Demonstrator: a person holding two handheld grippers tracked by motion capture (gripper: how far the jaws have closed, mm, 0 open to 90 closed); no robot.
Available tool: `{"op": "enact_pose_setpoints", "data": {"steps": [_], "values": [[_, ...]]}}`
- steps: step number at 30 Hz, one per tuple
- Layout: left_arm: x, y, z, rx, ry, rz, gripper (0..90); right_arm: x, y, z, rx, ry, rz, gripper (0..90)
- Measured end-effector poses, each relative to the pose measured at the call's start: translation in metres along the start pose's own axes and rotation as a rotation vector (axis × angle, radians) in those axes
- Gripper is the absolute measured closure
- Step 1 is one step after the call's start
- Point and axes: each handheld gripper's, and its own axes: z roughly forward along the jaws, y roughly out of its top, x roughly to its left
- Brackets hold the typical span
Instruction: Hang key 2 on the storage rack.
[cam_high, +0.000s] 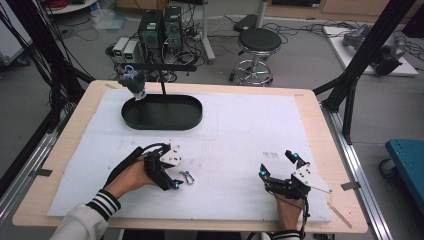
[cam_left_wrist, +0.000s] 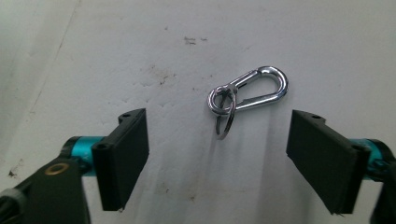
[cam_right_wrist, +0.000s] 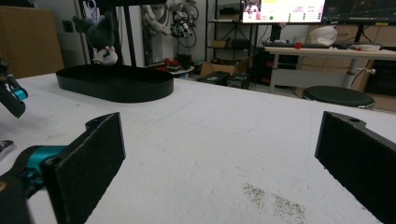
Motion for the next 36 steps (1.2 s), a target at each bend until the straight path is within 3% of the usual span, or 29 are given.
{"op": "enact_pose_setpoints", "data": {"steps": [17,27,36], "values": [[-0.0012,0.0032,0.0013,0.005,0.005,0.001,50.1,0.0001,0.0,0.0,0.0,0.0,0.001,0.8],[-0.0031,0.005,0.0046,0.01,-0.019,0.006,66.4,0.0,0.0,-0.0001,-0.001,0.002,0.002,0.8],[-0.0027,0.0048,0.002,0.006,-0.001,0.011,72.8,-0.0001,0.0,-0.0002,0.0,0.003,0.002,0.8]]}}
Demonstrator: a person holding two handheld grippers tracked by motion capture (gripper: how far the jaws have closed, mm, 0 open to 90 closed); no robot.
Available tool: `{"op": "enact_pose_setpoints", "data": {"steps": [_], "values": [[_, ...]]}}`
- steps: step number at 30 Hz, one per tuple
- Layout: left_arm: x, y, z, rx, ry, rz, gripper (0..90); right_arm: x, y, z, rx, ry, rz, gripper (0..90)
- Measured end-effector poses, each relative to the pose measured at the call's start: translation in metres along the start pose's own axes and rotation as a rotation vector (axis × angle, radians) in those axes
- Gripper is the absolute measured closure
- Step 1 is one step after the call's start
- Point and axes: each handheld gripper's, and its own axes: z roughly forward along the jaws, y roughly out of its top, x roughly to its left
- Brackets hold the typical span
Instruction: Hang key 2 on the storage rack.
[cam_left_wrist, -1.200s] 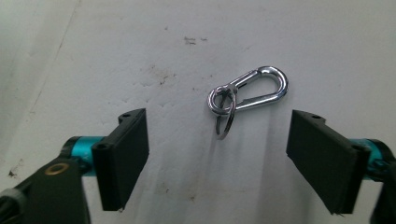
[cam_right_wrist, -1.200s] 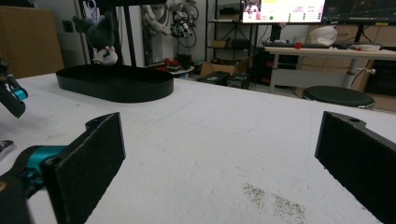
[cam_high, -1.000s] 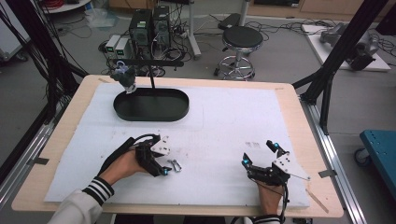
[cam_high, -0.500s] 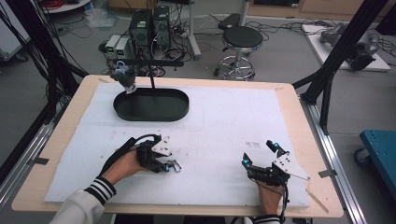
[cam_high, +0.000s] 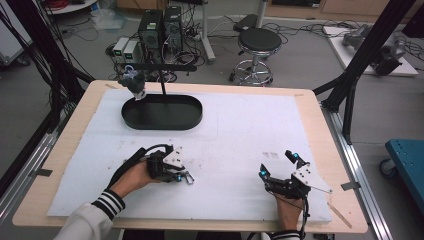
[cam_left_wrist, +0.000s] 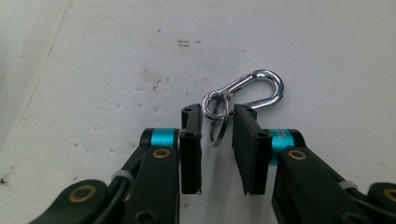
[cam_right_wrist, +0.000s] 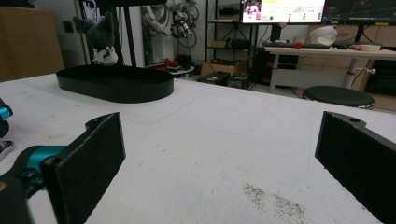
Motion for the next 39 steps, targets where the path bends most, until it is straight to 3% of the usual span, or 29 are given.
{"op": "enact_pose_setpoints", "data": {"steps": [12,23,32,39], "values": [[-0.001,0.0,0.001,0.002,0.014,0.011,86.4,0.0,0.0,0.0,0.002,-0.002,0.004,0.8],[0.0,0.001,-0.002,-0.004,0.018,0.002,87.6,0.0,0.0,0.0,0.002,-0.002,0.005,0.8],[0.005,-0.001,-0.017,-0.088,0.062,-0.042,87.9,0.0,0.0,0.0,0.003,-0.002,0.005,0.8],[0.012,-0.003,-0.032,-0.2,0.082,-0.115,88.0,0.0,0.0,0.0,0.002,-0.002,0.005,0.8]]}}
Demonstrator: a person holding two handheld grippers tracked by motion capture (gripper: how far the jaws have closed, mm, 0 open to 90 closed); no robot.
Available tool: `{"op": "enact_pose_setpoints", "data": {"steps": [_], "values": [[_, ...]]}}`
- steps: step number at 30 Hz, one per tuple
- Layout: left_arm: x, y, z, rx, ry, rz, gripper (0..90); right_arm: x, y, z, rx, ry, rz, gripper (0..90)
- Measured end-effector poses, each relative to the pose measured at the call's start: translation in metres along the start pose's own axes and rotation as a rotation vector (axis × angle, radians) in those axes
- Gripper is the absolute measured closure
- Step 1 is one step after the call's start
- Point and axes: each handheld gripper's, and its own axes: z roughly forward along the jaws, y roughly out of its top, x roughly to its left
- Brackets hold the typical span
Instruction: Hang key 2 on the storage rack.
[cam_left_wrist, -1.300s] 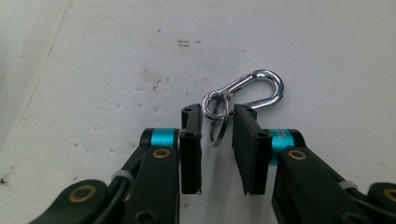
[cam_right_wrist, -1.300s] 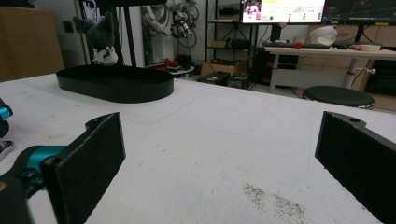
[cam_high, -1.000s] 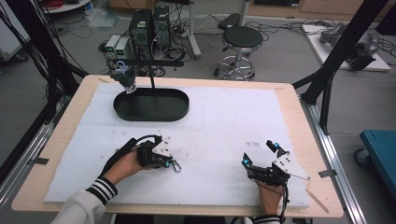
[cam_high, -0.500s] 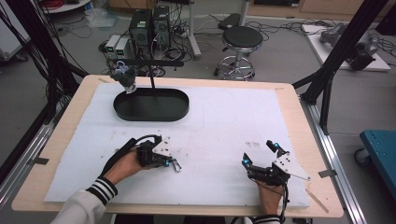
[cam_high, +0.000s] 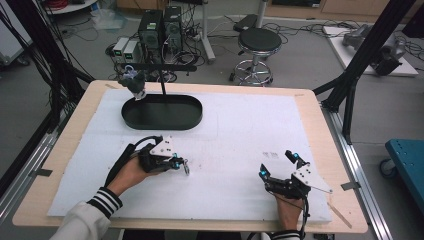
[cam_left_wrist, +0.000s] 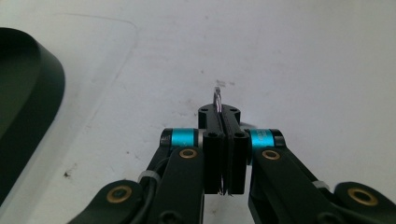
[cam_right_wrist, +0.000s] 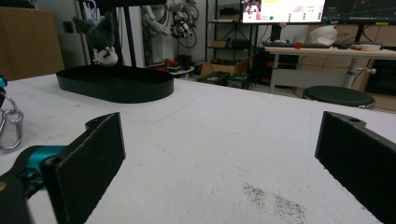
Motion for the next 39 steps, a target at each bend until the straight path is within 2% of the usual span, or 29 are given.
{"op": "enact_pose_setpoints", "data": {"steps": [11,18,28,39], "values": [[0.021,-0.004,-0.03,-0.198,0.101,-0.128,88.0,0.0,0.0,0.0,0.002,0.002,0.003,0.8],[0.039,-0.006,-0.05,-0.29,0.148,-0.194,88.0,0.0,0.0,0.0,0.002,0.001,0.001,0.8],[0.067,0.005,-0.07,-0.362,0.202,-0.249,88.1,0.0,0.0,0.0,0.002,0.001,0.003,0.8],[0.092,0.033,-0.086,-0.358,0.259,-0.247,88.0,0.0,0.0,0.0,0.0,0.004,0.008,0.8]]}}
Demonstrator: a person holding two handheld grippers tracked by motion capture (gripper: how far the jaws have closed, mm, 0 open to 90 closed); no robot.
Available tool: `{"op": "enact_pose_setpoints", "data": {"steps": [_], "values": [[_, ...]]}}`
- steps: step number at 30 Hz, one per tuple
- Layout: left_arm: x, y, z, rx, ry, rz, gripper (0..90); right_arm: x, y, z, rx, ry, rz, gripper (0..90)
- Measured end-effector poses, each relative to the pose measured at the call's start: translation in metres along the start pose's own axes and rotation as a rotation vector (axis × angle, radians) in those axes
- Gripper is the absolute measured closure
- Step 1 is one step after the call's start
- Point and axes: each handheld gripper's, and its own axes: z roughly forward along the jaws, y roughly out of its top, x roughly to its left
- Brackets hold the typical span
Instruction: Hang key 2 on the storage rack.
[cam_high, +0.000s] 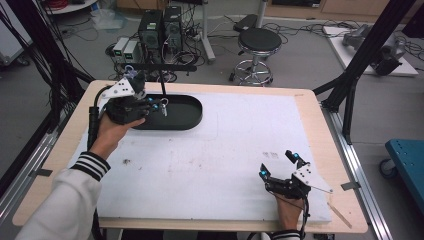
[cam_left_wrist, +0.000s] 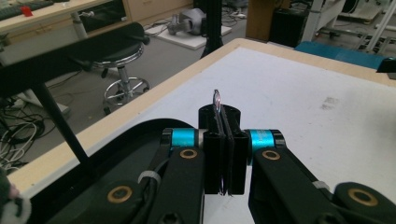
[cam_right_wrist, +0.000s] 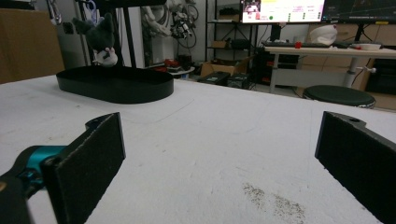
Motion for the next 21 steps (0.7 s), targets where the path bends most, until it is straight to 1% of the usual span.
{"op": "enact_pose_setpoints", "data": {"steps": [1,6,8,11,14,16,18,19,21], "values": [[0.002,0.003,0.001,-0.004,0.005,0.002,88.0,0.0,0.0,0.0,-0.001,-0.001,0.0,0.8],[0.009,0.014,0.005,0.021,0.023,0.004,88.0,0.0,0.0,0.0,0.001,-0.003,0.004,0.8],[0.012,0.018,0.007,0.015,0.028,-0.002,88.0,-0.001,0.0,0.0,-0.001,-0.004,0.002,0.8],[0.017,0.023,0.01,0.021,0.04,0.002,88.1,-0.001,0.0,0.0,-0.003,-0.004,0.001,0.8],[0.022,0.029,0.013,0.014,0.054,0.002,88.1,-0.001,0.0,0.0,-0.004,-0.004,0.0,0.8],[0.026,0.033,0.015,0.021,0.065,0.006,88.1,-0.001,0.0,0.0,-0.003,-0.002,0.001,0.8],[0.029,0.036,0.018,0.019,0.066,0.003,88.1,-0.001,0.0,0.0,-0.004,-0.002,0.002,0.8],[0.031,0.037,0.02,0.016,0.075,0.004,88.1,-0.001,0.0,0.0,-0.004,-0.002,0.002,0.8],[0.034,0.039,0.023,0.023,0.079,-0.001,88.1,-0.001,0.0,0.0,-0.004,-0.002,0.002,0.8]]}}
